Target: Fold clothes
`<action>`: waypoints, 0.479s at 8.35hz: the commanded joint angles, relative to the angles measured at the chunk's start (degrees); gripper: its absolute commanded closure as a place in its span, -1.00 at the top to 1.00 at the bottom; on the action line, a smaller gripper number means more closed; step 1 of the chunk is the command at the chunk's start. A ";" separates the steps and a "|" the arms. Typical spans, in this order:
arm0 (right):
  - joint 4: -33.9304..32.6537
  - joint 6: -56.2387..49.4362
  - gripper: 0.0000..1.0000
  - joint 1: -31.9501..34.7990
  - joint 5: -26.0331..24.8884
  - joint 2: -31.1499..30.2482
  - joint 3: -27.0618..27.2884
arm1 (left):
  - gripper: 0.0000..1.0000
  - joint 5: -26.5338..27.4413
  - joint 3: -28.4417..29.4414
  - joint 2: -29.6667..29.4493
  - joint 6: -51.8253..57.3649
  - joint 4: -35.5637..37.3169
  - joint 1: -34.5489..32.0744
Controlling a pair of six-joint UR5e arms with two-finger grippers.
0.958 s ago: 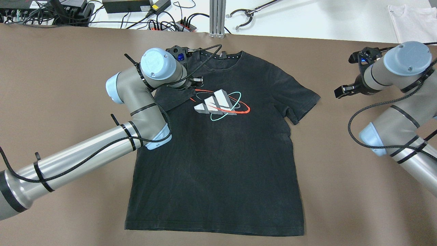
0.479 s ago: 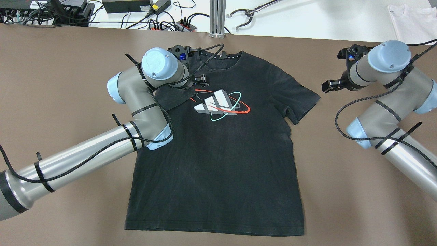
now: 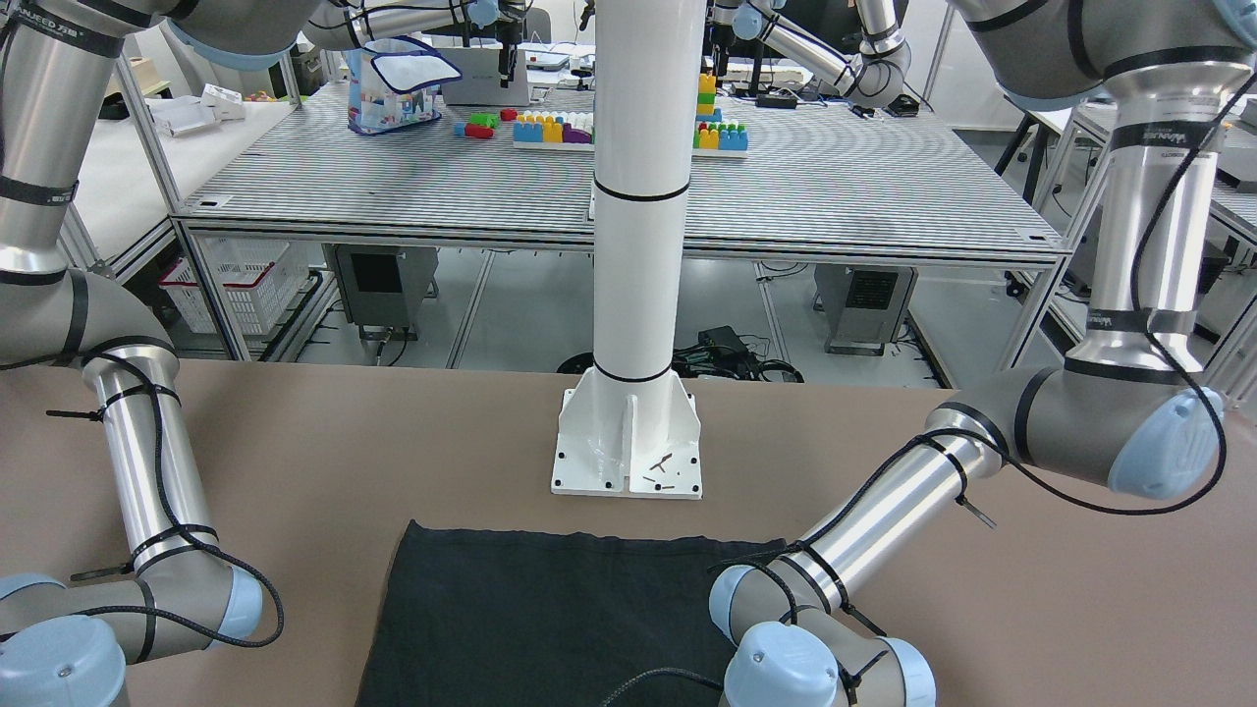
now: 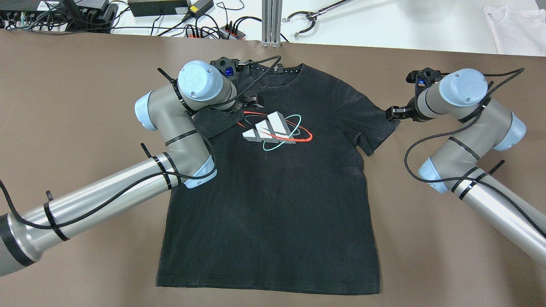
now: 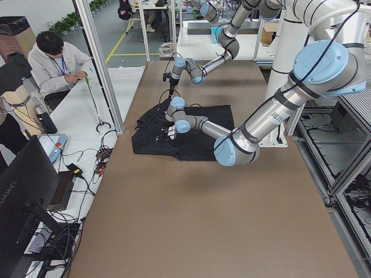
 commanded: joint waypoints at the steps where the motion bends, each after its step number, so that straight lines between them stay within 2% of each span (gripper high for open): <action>1: 1.88 0.38 0.14 -0.92 -0.20 -0.20 -1.87 | 1.00 0.02 -0.01 0.00 0.00 0.00 0.01; 4: 1.88 0.21 -0.11 -1.71 -0.63 -0.37 -2.05 | 1.00 0.02 -0.01 0.18 0.09 0.09 -0.08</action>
